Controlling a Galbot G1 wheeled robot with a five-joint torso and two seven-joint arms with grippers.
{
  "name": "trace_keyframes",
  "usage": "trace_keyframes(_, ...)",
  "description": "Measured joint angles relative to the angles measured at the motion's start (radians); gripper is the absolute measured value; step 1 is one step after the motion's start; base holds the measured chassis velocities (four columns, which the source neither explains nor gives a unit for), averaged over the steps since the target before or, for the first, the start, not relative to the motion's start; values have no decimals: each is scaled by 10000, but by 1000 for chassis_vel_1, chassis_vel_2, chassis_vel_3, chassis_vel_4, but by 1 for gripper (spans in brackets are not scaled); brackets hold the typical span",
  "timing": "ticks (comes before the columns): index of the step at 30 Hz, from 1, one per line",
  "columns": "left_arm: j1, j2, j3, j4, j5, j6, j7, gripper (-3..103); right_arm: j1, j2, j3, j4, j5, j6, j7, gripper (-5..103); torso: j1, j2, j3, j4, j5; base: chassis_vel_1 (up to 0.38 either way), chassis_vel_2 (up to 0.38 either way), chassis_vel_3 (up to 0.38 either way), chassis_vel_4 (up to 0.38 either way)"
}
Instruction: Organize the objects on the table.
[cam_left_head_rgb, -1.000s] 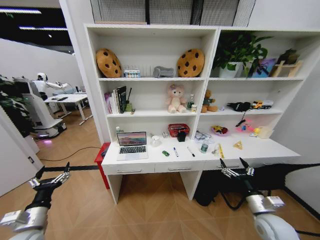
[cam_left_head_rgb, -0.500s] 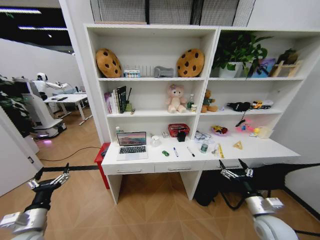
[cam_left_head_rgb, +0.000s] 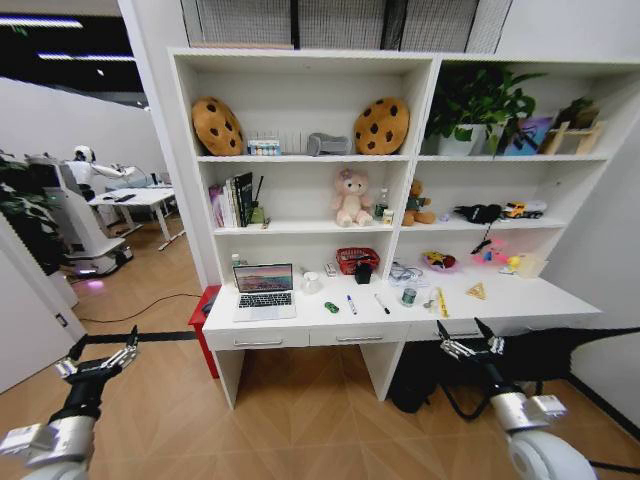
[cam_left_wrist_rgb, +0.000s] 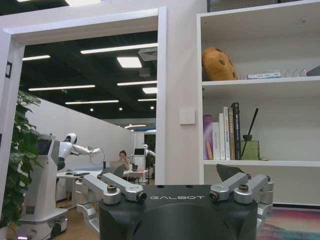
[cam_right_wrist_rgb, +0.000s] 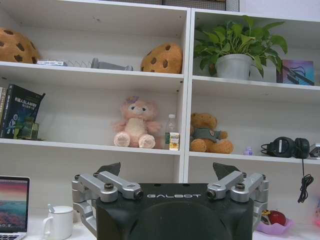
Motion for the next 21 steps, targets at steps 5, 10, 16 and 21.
trace_keyframes(5, 0, -3, -5, 23, -12, 0, -1, 100, 13, 17, -23, -37, -10, 1, -14, 100, 5, -1, 2, 1, 0, -115, 110, 105, -95)
trace_keyframes(10, -17, -35, 14, 50, -15, 0, -2, 100, 11, 28, -30, -51, -14, 6, -27, 100, 6, -2, 1, 2, 0, -97, 98, 87, -91)
trace_keyframes(16, -84, 32, 17, 91, -52, 4, -5, 100, 10, 12, -9, -47, -13, 10, -35, 100, 3, 0, 0, 1, 0, -76, 61, 67, -77)
trace_keyframes(21, -91, 36, 16, 91, -63, 8, -6, 100, 20, 13, -5, -32, -10, 10, -40, 100, 3, -1, 1, 1, 0, -78, 81, 77, -79)
